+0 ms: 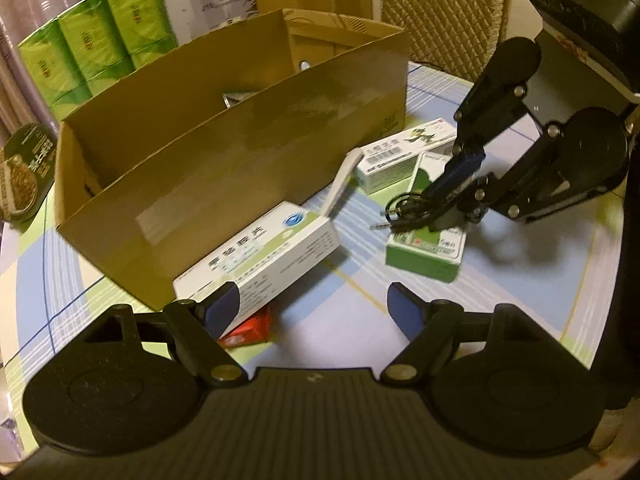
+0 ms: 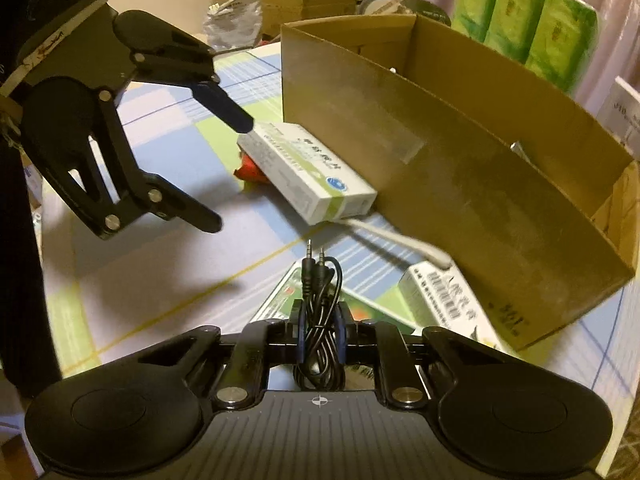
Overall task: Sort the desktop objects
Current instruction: 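Close right tool on black cable while left tool closes on green spray box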
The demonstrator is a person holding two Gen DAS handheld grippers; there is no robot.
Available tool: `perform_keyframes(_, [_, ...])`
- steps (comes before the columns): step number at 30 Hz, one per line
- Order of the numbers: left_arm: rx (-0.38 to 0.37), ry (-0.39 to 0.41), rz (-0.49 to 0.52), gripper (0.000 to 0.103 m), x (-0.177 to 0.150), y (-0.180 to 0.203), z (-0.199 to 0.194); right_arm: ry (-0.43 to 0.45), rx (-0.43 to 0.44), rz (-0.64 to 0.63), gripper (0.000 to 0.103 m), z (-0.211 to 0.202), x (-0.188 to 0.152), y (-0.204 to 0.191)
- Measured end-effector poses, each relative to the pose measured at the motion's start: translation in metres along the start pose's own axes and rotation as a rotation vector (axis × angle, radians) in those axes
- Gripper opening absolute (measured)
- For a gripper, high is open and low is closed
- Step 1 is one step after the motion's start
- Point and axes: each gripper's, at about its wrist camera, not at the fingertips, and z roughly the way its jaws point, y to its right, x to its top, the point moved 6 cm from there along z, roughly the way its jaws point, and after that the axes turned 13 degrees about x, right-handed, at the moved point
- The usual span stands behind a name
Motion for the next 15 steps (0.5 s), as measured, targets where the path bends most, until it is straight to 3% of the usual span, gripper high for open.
perform_keyframes(6, [-0.062,0.037,0.026,0.077,0.011,0.019,-0.003,0.020,-0.042,0.052,0.011,-0.013,-0.009,-0.003])
perform_keyframes(15, [-0.142,0.049,0.154,0.076,0.027,0.067,0.010,0.077,-0.172,0.230,0.011,-0.041,-0.025,0.022])
